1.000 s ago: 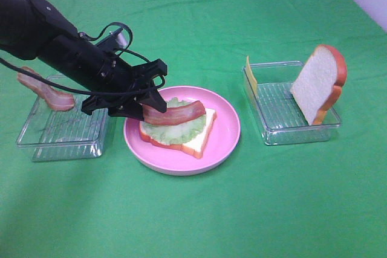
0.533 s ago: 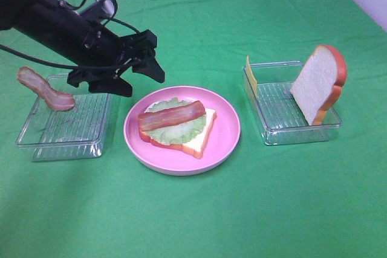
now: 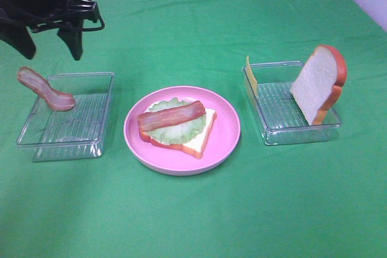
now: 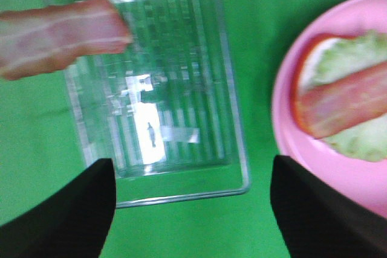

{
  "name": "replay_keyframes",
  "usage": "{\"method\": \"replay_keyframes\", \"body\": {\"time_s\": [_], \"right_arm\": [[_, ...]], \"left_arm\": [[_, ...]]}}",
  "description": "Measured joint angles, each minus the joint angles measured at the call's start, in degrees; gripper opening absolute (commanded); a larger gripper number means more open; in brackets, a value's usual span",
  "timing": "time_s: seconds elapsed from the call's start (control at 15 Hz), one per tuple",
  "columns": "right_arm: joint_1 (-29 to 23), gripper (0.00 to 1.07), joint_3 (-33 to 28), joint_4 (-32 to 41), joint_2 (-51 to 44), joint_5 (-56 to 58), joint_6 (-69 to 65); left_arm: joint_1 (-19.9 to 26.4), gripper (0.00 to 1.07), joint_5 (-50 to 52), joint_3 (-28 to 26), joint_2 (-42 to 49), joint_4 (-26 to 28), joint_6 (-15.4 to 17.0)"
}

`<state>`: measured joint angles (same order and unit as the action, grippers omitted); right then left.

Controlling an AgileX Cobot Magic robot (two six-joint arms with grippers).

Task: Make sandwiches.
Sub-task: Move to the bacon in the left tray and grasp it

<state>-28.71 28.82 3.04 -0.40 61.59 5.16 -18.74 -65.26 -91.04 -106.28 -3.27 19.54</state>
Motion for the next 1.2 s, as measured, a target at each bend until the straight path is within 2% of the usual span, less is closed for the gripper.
{"method": "replay_keyframes", "body": {"time_s": [0.07, 0.13, 0.2, 0.27, 0.47, 0.67, 1.0, 1.2], "right_arm": [[0.00, 0.73, 0.00, 0.00, 0.00, 0.00, 0.00], [0.00, 0.73, 0.00, 0.00, 0.00, 0.00, 0.00], [0.00, 0.73, 0.00, 0.00, 0.00, 0.00, 0.00], [0.00, 0.73, 0.00, 0.00, 0.00, 0.00, 0.00], [0.00, 0.73, 0.00, 0.00, 0.00, 0.00, 0.00], [0.00, 0.73, 0.00, 0.00, 0.00, 0.00, 0.00], [0.00, 0.73, 0.00, 0.00, 0.00, 0.00, 0.00], [0.00, 0.73, 0.00, 0.00, 0.00, 0.00, 0.00]], "left_arm": [[0.57, 0.69, -2.86, -2.06, 0.06, -3.78, 1.32], [1.66, 0.69, -3.61, -2.92, 0.06, -4.76, 1.89], [3.21, 0.69, -3.72, -3.21, 0.11, -5.33, 2.01], [7.10, 0.69, -3.78, -3.32, -0.17, -5.73, 2.06], [10.71, 0.68, -3.27, -3.32, -2.35, -5.96, 1.83], [11.23, 0.64, -1.55, -3.32, -5.73, -6.13, 0.46], [11.23, 0.64, 3.38, -3.32, -11.40, -5.90, 0.17], [11.23, 0.55, 5.50, -3.32, -12.95, -5.79, 0.17]]}}
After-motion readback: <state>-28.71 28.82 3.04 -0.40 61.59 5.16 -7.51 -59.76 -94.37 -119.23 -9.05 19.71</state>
